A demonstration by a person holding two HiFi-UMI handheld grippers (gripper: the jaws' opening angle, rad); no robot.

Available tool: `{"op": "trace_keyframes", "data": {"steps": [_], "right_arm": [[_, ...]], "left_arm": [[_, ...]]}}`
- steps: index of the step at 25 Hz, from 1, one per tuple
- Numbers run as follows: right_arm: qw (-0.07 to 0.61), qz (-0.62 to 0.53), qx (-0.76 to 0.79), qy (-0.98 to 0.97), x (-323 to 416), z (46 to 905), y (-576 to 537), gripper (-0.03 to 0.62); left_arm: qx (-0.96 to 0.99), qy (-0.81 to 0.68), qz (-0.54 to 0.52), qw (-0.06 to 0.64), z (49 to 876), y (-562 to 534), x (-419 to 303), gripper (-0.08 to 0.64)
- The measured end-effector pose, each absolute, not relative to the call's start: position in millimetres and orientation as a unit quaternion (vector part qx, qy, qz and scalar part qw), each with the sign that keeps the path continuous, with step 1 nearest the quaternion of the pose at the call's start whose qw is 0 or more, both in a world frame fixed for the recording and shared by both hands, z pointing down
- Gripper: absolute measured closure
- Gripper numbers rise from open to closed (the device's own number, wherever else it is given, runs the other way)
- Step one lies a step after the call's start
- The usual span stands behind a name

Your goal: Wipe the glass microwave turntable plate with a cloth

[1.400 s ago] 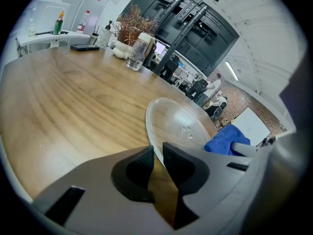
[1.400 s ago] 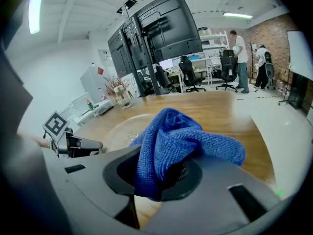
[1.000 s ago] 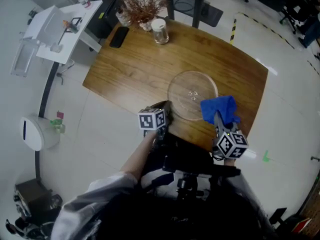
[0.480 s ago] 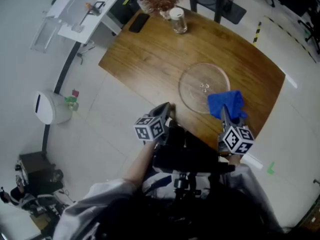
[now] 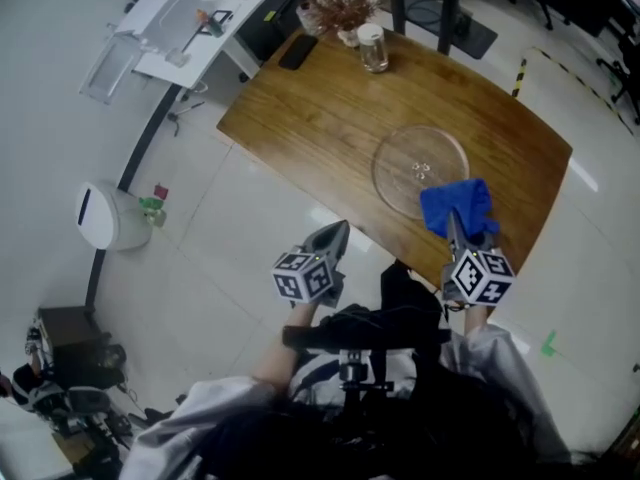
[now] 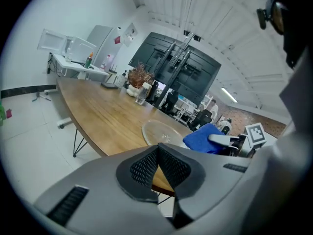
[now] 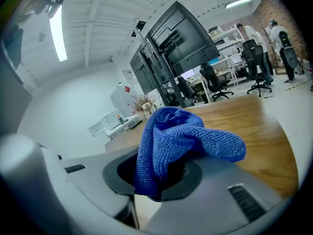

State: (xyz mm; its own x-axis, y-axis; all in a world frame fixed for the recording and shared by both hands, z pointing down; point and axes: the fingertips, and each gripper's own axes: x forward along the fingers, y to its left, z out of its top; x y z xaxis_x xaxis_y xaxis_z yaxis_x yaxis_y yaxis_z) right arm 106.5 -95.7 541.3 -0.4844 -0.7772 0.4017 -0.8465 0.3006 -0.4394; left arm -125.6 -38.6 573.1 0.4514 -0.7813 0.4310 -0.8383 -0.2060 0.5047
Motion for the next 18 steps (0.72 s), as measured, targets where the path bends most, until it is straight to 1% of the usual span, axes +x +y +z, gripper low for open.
{"op": "trace_keyframes", "data": {"steps": [7,13,18], "right_arm": [[0.055,0.284,0.524,-0.801,84,517,-15,0.523],[0.074,0.280,0.540,-0.790,90,516,76,0.523],[0.084,0.275,0.539,-0.792,97,511,102,0.524]], "left_arm": [[0.823,-0.467,-0.032,0.323,514,46,-123,0.560],[0.831,-0.438,-0.047,0.339,525,107,-108,0.560],[0.843,-0.426,-0.051,0.324,523,128,-90,0.560]]}}
